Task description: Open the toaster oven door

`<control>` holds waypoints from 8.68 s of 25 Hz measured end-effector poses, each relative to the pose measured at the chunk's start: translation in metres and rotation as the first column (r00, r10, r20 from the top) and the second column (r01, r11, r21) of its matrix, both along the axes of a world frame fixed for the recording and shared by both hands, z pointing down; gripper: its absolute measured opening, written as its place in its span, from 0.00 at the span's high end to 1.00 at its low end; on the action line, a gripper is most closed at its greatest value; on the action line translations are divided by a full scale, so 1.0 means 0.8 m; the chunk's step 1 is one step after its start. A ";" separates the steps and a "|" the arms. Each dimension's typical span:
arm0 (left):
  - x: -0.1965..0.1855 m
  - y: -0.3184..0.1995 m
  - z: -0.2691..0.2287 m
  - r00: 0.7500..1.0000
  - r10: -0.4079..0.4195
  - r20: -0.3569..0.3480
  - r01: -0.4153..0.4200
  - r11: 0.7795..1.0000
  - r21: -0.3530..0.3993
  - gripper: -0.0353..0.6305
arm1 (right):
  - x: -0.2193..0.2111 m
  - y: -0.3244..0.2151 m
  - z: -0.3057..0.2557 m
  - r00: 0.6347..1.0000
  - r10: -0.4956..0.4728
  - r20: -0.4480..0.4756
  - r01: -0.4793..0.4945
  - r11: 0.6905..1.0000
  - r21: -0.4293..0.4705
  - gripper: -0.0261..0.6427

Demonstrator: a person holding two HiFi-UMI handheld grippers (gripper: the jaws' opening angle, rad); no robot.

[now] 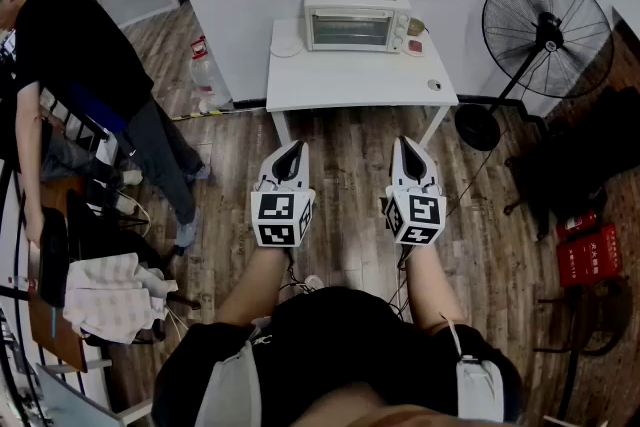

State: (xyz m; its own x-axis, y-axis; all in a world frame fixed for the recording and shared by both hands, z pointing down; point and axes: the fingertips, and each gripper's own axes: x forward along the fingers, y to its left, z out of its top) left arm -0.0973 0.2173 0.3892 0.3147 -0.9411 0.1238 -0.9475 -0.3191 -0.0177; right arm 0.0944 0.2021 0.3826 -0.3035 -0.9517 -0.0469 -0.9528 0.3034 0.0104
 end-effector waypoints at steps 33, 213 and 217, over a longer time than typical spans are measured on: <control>-0.099 -0.088 0.003 0.997 0.039 -0.072 -0.037 0.999 0.041 0.93 | -0.074 -0.081 0.007 0.995 0.086 0.047 -0.086 0.996 -0.001 0.96; -0.028 -0.659 0.064 1.000 0.019 0.008 -0.017 0.989 -0.150 0.93 | 0.074 -0.592 0.464 0.980 0.141 -0.141 -0.198 0.771 -0.605 0.84; -0.026 -0.657 0.063 1.000 0.024 0.010 -0.022 0.988 -0.150 0.93 | 0.074 -0.591 0.466 0.980 0.142 -0.140 -0.198 0.767 -0.611 0.84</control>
State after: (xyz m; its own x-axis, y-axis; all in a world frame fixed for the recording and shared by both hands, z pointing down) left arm -0.1178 -0.3083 0.4399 0.3337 -0.9041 0.2669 -0.9399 -0.3409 0.0205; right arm 0.1536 -0.2704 0.7551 -0.1100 -0.8022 0.5869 -0.9936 0.1041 -0.0440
